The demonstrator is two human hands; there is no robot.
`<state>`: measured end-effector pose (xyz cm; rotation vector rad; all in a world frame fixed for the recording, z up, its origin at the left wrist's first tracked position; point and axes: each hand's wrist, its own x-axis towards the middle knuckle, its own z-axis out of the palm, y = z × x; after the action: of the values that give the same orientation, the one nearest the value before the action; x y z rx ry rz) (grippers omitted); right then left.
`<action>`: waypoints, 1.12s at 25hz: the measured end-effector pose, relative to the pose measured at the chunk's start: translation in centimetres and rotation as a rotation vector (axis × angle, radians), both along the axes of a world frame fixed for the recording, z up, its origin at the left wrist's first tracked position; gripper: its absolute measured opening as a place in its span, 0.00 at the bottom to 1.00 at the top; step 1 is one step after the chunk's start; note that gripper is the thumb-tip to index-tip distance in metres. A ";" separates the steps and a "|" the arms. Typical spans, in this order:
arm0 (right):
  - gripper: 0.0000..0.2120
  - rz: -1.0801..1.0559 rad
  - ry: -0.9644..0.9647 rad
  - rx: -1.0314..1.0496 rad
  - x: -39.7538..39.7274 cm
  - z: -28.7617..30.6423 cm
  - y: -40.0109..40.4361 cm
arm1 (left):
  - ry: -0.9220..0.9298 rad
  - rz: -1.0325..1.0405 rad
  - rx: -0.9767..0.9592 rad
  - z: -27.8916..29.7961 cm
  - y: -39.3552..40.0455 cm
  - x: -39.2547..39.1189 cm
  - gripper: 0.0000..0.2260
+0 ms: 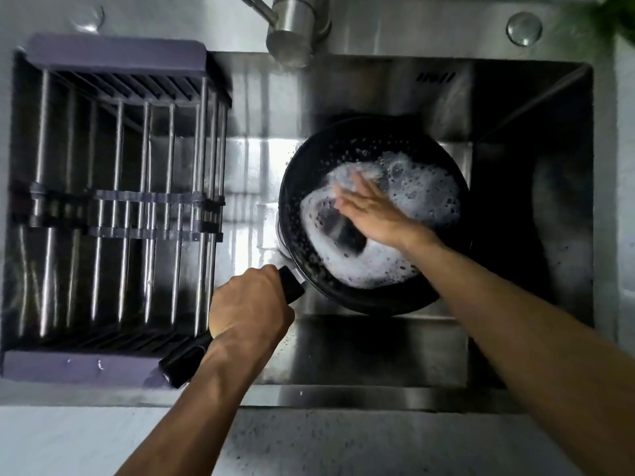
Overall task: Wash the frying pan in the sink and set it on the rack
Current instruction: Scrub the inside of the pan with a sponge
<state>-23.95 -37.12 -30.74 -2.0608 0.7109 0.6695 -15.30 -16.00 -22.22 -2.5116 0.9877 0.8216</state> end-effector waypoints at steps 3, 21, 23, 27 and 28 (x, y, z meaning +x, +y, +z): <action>0.27 0.013 0.190 -0.046 -5.9 0.3 0.4 | -0.016 -0.011 -0.006 0.4 0.0 0.2 0.13; 0.28 0.242 0.236 -0.023 -11.5 4.5 5.3 | -0.012 0.005 -0.008 0.8 -0.2 -0.2 0.13; 0.27 0.216 0.200 0.029 -11.1 4.8 4.2 | -0.028 0.004 -0.004 0.5 -0.2 0.0 0.13; 0.29 0.344 0.201 -0.107 -12.0 6.0 3.3 | -0.012 0.001 -0.004 0.5 0.0 -0.4 0.13; 0.31 0.373 0.212 -0.067 -11.8 6.1 3.0 | -0.019 0.005 0.003 0.4 0.1 -0.2 0.13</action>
<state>-35.72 -34.07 -24.62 -2.2288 0.4701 1.1004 -15.50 -15.95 -21.82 -2.5155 0.9743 0.7988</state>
